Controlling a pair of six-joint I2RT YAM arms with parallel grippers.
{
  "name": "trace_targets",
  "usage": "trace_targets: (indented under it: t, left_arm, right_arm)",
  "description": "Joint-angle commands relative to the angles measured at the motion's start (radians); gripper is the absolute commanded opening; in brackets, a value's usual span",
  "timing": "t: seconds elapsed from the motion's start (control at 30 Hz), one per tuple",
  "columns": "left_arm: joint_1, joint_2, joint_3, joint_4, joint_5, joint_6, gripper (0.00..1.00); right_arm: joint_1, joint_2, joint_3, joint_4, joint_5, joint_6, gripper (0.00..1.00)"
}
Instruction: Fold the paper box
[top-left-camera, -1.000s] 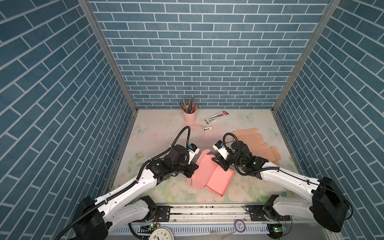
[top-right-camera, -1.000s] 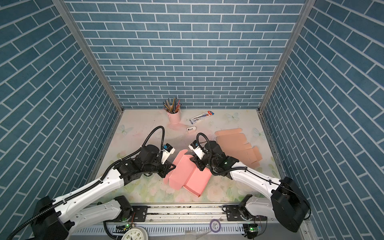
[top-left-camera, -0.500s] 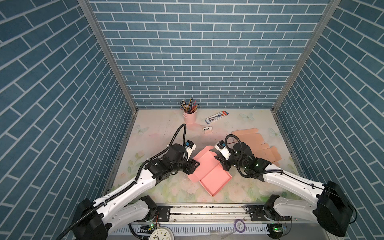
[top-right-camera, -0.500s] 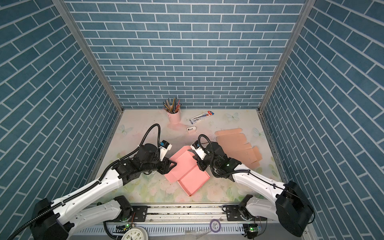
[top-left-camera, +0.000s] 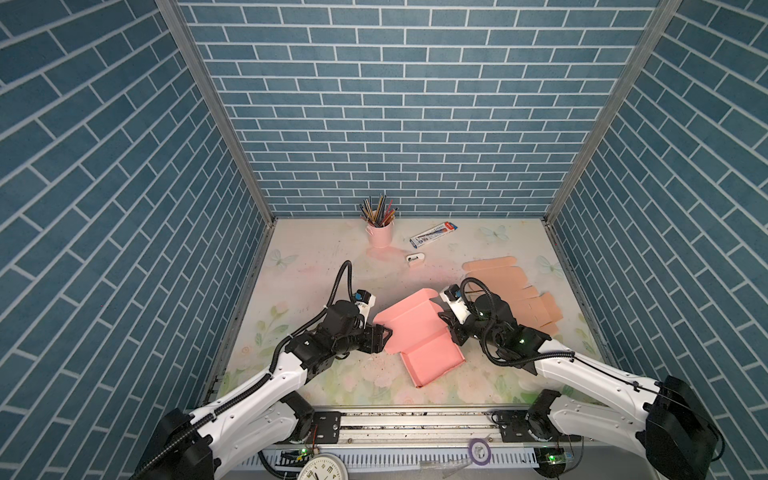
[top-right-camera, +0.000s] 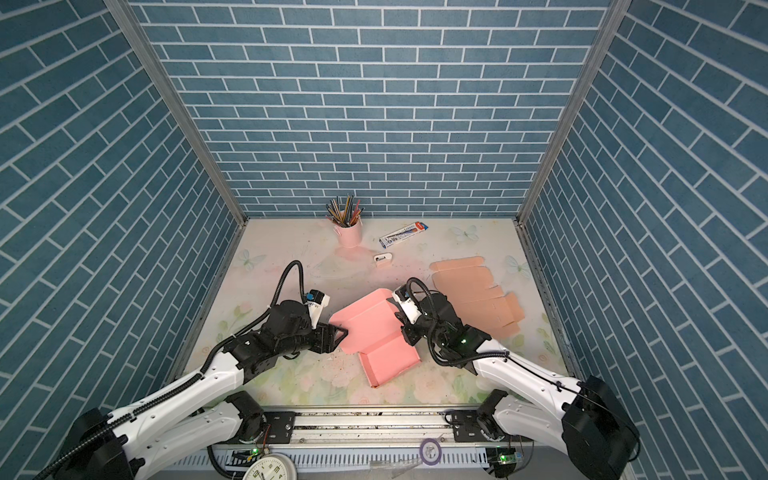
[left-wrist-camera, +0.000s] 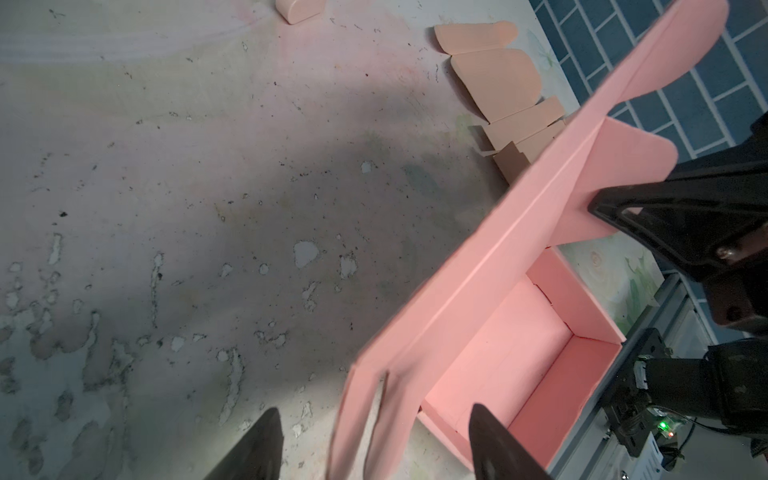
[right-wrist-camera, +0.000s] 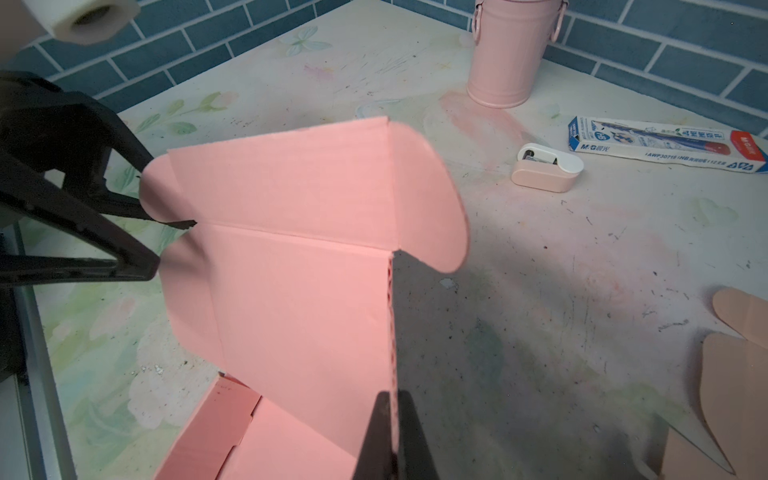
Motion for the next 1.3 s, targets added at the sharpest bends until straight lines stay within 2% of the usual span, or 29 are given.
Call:
trace_targets:
  t: [0.0, 0.3, 0.47, 0.8, 0.93, 1.13, 1.27]
  left_arm:
    - [0.007, 0.009, -0.022, 0.091, 0.016, -0.037, 0.68]
    - [0.005, 0.029, -0.057, 0.149, 0.069, -0.058, 0.45]
    - [0.004, 0.039, -0.055, 0.163, 0.082, -0.055, 0.36]
    - [0.001, 0.032, -0.059, 0.146, 0.079, -0.047, 0.12]
    - [-0.003, 0.031, -0.052, 0.130, 0.074, -0.033, 0.08]
    - [-0.008, 0.032, -0.023, 0.095, 0.056, -0.005, 0.05]
    - [-0.010, 0.036, -0.006, 0.078, 0.050, 0.009, 0.04]
  right_arm:
    - [-0.003, -0.022, -0.014, 0.032, 0.029, 0.034, 0.03]
    - [-0.008, -0.032, -0.026, 0.045, 0.044, 0.050, 0.05]
    - [-0.009, -0.028, -0.028, 0.045, 0.041, 0.050, 0.05]
    - [-0.011, -0.029, -0.028, 0.044, 0.045, 0.060, 0.06]
    - [-0.011, -0.017, -0.020, 0.034, 0.043, 0.056, 0.08]
    - [-0.011, -0.018, -0.009, 0.037, 0.045, 0.051, 0.20]
    - [-0.011, 0.002, 0.020, 0.028, 0.050, 0.042, 0.22]
